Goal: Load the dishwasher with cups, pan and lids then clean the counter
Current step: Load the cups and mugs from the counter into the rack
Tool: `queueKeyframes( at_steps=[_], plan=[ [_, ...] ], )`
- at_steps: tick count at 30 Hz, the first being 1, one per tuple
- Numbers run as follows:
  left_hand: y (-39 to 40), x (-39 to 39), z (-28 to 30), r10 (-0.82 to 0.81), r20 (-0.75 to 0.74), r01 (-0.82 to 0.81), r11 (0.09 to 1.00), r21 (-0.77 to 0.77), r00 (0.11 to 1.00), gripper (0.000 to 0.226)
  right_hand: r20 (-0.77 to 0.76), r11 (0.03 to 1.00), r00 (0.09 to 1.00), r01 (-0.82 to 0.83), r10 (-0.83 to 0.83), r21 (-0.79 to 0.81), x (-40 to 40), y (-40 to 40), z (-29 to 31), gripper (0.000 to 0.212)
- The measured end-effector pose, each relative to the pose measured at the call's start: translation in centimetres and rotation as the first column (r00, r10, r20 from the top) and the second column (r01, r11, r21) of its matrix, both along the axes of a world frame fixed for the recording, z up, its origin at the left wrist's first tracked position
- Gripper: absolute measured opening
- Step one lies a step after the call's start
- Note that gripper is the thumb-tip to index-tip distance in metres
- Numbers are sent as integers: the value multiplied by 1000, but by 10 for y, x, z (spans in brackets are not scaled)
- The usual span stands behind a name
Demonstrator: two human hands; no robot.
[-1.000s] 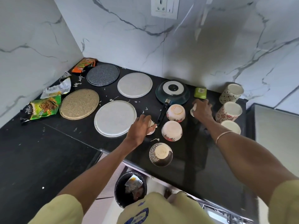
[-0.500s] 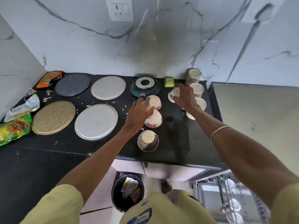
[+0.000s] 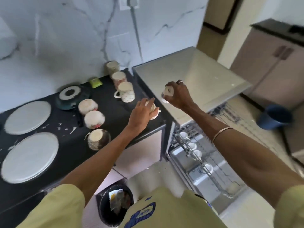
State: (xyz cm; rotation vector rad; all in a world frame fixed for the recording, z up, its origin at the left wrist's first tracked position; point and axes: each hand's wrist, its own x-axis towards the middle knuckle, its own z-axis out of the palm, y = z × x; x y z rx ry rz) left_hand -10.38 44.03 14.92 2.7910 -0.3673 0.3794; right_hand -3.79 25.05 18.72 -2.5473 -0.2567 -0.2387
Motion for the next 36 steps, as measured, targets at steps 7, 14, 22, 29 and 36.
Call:
queueKeyframes(
  at_steps=[7,14,22,29,36],
  plan=[
    [-156,-12,-14,-298,7,298,954,-27,955,53,-67,955,953,291,-294,-53,-76,-174,-25,51],
    [-290,-53,-52,-487,-106,471,870,-143,867,43,-186,891,872,435,-453,-128,-169,-309,-74,53],
    [-338,-73,-106,-481,-364,416,876,-245,797,50,-324,882,823,462,-467,-96,-222,-360,-130,52],
    [-334,-42,-139,-537,-413,529,836,-147,735,43,-458,823,723,567,-517,-34,-228,-340,-186,46],
    [-336,-4,-179,-573,-530,569,799,-193,625,46,-586,726,572,687,-574,-41,-229,-313,-255,48]
  ],
)
